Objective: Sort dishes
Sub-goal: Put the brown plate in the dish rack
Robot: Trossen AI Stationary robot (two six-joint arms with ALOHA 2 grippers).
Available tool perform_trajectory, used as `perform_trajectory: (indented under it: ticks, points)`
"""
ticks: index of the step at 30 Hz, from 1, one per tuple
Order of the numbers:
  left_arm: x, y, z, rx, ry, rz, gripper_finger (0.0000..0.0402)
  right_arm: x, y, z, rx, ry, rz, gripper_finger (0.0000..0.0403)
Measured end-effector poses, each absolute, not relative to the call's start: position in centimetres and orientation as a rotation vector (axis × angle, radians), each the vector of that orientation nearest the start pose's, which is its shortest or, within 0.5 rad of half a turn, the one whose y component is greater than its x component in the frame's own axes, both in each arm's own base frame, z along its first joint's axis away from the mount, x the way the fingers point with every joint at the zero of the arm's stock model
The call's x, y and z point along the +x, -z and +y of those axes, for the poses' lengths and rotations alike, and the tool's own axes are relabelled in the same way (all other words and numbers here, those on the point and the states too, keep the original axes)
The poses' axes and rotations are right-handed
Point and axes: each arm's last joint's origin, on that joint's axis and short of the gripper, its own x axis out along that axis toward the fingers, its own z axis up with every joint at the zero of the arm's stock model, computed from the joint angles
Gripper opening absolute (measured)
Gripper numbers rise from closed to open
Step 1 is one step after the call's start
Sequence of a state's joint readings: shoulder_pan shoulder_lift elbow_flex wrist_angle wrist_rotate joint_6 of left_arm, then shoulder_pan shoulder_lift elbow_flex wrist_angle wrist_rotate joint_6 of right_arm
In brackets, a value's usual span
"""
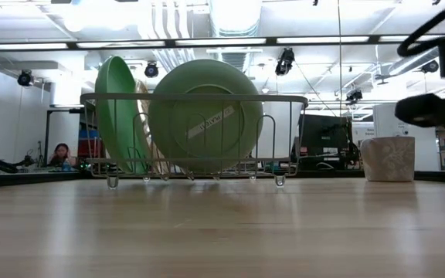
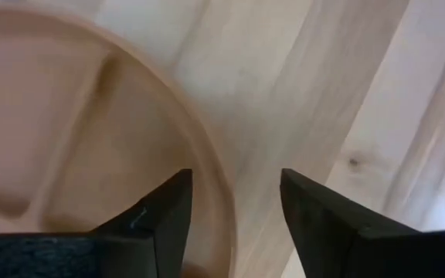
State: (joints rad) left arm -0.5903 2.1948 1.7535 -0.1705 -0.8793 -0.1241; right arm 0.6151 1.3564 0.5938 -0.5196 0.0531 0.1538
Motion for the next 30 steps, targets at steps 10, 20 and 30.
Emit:
perform_trajectory:
  ticks: [10,20,30]
  points:
    - [42.5,-23.6,-25.6,0.369,-0.351,0.394,0.0,17.8,-12.6,12.5,-0.302,-0.393,1.313,0.0155]
    - [42.9,-27.8,-25.7,0.469,-0.402,0.356,0.0,17.9,-12.7,12.4,-0.31,-0.377,1.295,0.0036]
    - [42.8,-30.1,-25.5,0.495,-0.509,0.337,0.0,17.8,-13.0,12.3,-0.318,-0.381,1.275,0.0004]
